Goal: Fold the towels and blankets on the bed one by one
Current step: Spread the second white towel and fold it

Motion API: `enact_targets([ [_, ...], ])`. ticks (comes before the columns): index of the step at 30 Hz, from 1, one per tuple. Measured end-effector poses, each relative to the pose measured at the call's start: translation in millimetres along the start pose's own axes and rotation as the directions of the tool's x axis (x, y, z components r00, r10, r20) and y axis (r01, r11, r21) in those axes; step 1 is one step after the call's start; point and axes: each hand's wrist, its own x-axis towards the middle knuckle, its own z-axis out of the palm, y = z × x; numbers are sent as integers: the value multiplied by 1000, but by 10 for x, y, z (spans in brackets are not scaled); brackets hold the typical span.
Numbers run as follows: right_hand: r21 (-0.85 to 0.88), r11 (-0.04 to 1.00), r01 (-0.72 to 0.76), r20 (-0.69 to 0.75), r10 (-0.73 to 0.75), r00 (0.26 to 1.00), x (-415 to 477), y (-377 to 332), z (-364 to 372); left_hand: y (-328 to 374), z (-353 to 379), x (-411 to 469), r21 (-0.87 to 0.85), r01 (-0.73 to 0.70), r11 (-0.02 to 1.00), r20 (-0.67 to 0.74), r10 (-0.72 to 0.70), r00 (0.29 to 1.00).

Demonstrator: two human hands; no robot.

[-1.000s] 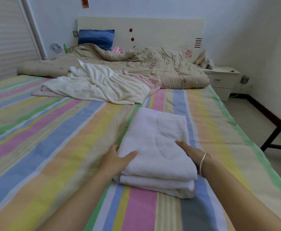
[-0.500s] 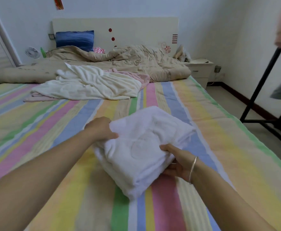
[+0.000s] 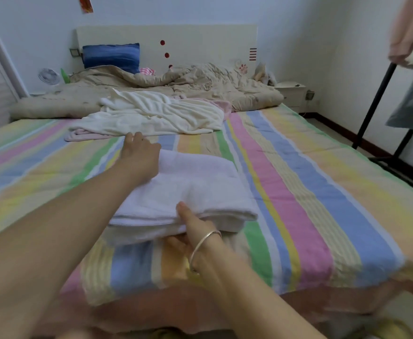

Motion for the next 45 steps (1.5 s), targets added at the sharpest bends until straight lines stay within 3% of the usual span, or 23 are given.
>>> enact_targets([
  [2, -115, 991, -68, 2, 68, 998, -46, 25, -24, -33, 391, -142, -203, 5, 979, 133, 22, 991],
  [4, -392, 907, -157, 55, 193, 980, -93, -82, -164, 43, 770, -361, -396, 54, 917, 283, 66, 957],
  [7, -838, 535, -105, 138, 394, 909, -148, -415, -320, 193, 1094, -531, -483, 88, 871, 258, 46, 965],
  [8, -902, 432, -14, 147, 337, 930, -134, -537, -303, 227, 1113, -544, -490, 86, 867, 230, 33, 973],
  [10, -947, 246, 209, 203, -50, 978, 57, -753, -161, 251, 1127, -514, -490, 87, 867, 203, 17, 979],
  [12, -930, 1, 367, 324, -466, 823, 298, -913, 76, 261, 1145, -506, -459, 98, 883, 202, -3, 979],
  [13, -913, -126, 389, 387, -575, 721, 408, -964, 202, 274, 1160, -518, -442, 101, 891, 195, -14, 981],
  [14, -891, -253, 378, 450, -612, 651, 521, -1009, 314, 288, 1176, -532, -437, 103, 894, 182, -24, 983],
  [15, -871, -354, 340, 490, -583, 648, 640, -1024, 394, 293, 1192, -564, -443, 103, 891, 168, -31, 985],
  [17, -833, -504, 229, 482, -457, 747, 872, -1008, 465, 298, 1198, -596, -469, 97, 878, 118, -46, 992],
  [19, -792, -584, 176, 420, -314, 851, 1096, -942, 385, 297, 1214, -606, -494, 90, 865, 83, -56, 995],
  [21, -838, -523, 155, 304, -211, 929, 1349, -891, 138, 314, 1221, -600, -486, 77, 870, 76, -45, 996],
  [25, -991, -105, 81, 99, -180, 979, 1599, -861, -433, 367, 1171, -626, -457, 69, 887, 80, -36, 996],
  [27, -994, 36, 102, 93, -194, 977, 1538, -838, -574, 360, 1150, -634, -496, 63, 866, 44, -48, 998],
  [30, -962, 179, 206, 163, -225, 961, 1328, -800, -634, 296, 1100, -724, -710, 51, 702, -121, -193, 974],
  [32, -937, 233, 259, 197, -258, 946, 1182, -797, -669, 226, 1032, -848, -803, 107, 586, -178, -408, 896],
  [33, -927, 253, 275, 206, -266, 942, 1112, -808, -683, 172, 999, -924, -815, 194, 546, -151, -523, 838],
  [35, -918, 316, 238, 158, -258, 953, 1041, -823, -740, 18, 922, -1104, -786, 443, 432, 92, -626, 774],
  [37, -913, 375, 162, 80, -225, 971, 973, -831, -790, -125, 948, -1235, -703, 665, 252, 491, -504, 710],
  [39, -904, 413, 111, 30, -196, 980, 836, -772, -749, -274, 935, -1382, -691, 720, -65, 712, -231, 663],
  [40, -900, 423, 105, 14, -215, 977, 808, -732, -700, -326, 938, -1425, -681, 712, -170, 732, -129, 669],
  [41, -902, 412, 132, 25, -255, 967, 819, -690, -667, -357, 943, -1452, -678, 706, -207, 729, -59, 682],
  [45, -945, 256, 202, 119, -308, 944, 1217, -405, -520, -546, 818, -1565, -692, 657, -299, 702, -66, 709],
])
